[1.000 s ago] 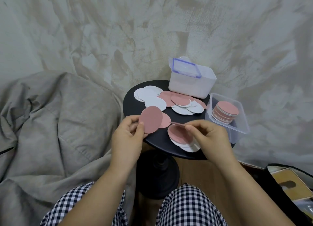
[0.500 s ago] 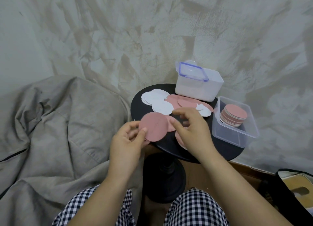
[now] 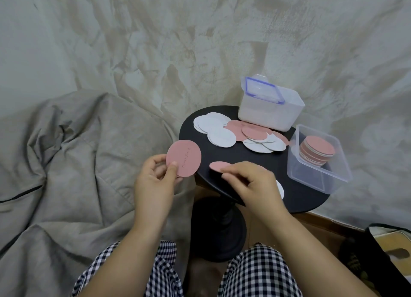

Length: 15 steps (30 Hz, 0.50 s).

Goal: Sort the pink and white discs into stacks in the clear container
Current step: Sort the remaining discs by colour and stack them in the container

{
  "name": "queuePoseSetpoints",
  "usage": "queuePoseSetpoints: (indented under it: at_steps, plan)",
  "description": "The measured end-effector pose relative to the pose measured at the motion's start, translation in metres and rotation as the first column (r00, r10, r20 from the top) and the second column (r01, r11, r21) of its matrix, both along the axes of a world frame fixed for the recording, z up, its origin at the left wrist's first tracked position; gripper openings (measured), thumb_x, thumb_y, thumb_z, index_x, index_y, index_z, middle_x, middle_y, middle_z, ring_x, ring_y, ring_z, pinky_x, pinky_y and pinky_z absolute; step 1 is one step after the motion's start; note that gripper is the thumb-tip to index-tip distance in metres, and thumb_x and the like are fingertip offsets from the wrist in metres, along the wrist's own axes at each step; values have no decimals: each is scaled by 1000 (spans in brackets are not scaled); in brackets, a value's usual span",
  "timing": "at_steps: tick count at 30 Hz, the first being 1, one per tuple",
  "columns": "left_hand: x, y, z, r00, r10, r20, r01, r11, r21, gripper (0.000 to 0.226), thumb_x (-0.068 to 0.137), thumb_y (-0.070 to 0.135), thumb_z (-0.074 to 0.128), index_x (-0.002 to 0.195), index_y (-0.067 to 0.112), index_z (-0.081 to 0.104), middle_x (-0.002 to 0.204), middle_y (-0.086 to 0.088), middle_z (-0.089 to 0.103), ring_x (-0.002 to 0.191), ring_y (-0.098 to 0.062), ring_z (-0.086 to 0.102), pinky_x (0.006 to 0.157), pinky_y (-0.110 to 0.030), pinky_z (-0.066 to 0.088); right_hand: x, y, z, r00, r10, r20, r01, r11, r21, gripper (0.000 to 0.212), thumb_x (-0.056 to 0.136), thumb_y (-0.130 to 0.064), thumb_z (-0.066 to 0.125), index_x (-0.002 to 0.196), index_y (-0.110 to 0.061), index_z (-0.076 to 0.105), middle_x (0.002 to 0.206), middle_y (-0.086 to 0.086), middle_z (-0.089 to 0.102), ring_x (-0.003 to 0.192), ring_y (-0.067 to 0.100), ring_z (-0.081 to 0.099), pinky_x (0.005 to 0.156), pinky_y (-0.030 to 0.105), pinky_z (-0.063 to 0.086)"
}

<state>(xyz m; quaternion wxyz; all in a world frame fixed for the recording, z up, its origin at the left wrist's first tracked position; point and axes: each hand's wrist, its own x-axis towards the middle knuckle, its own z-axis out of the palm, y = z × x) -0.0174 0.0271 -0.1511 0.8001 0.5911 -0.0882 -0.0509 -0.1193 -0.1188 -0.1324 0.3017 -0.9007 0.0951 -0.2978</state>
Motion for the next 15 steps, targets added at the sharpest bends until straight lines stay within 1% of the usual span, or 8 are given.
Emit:
queuePoseSetpoints:
  at_steps: [2, 3, 5, 7, 9, 11, 13, 15]
  plan:
    - [-1, -5, -1, 1000, -16, 4, 16, 1000, 13, 16, 91, 6, 53, 87, 21, 52, 93, -9, 70, 85, -16, 68, 71, -22, 57, -3, -2, 9, 995, -71, 64, 56, 975, 213, 20, 87, -13, 62, 89, -31, 69, 81, -27, 66, 86, -10, 58, 76, 6, 42]
    - [-3, -8, 0, 999, -39, 14, 39, 999, 17, 16, 92, 6, 52, 88, 22, 51, 93, -8, 70, 85, -16, 68, 71, -23, 57, -3, -3, 12, 992, -109, 70, 81, 942, 325, 20, 89, -15, 59, 86, -33, 67, 80, -27, 66, 84, -10, 58, 75, 9, 44]
    - [-7, -14, 3, 993, -114, 43, 113, 993, 26, 16, 92, 5, 51, 88, 21, 51, 90, -5, 71, 83, -14, 69, 69, -22, 56, -2, -4, 15, 988, -149, 52, 98, 837, 539, 17, 91, -19, 55, 86, -32, 64, 82, -24, 67, 80, -4, 60, 72, 23, 50]
    - [-14, -21, 8, 973, -223, 67, 221, 975, 36, 15, 92, 5, 51, 90, 19, 52, 82, 2, 72, 79, -11, 70, 66, -19, 54, -1, -3, 15, 986, -162, 26, 100, 721, 686, 14, 93, -21, 53, 86, -29, 63, 80, -18, 68, 80, 4, 62, 67, 28, 52]
    - [-21, -27, 11, 938, -334, 92, 332, 942, 40, 13, 92, 5, 52, 93, 18, 53, 80, 4, 73, 80, -10, 70, 66, -19, 54, 0, -2, 15, 982, -184, 45, 97, 693, 715, 12, 93, -21, 53, 88, -24, 63, 83, -11, 68, 80, 6, 63, 63, 23, 52]
    - [-27, -30, 12, 908, -400, 122, 398, 916, 44, 15, 91, 6, 54, 97, 19, 55, 87, 4, 74, 85, -13, 70, 69, -22, 54, 0, -1, 15, 978, -191, 82, 82, 718, 691, 10, 93, -18, 52, 90, -20, 62, 84, -10, 67, 76, 0, 62, 59, 14, 50]
    - [-30, -32, 12, 886, -444, 134, 443, 896, 38, 19, 90, 3, 55, 101, 18, 58, 92, 1, 74, 88, -15, 70, 71, -24, 54, 0, -1, 15, 973, -199, 119, 70, 740, 669, 11, 94, -15, 51, 92, -18, 61, 85, -11, 66, 72, -6, 60, 58, 8, 46]
    - [-31, -34, 11, 862, -485, 149, 483, 874, 50, 23, 90, -1, 54, 101, 19, 60, 93, -1, 74, 90, -16, 69, 74, -25, 54, 0, -2, 15, 967, -206, 150, 62, 760, 647, 11, 94, -14, 51, 95, -18, 61, 91, -11, 66, 78, -5, 61, 61, 6, 45]
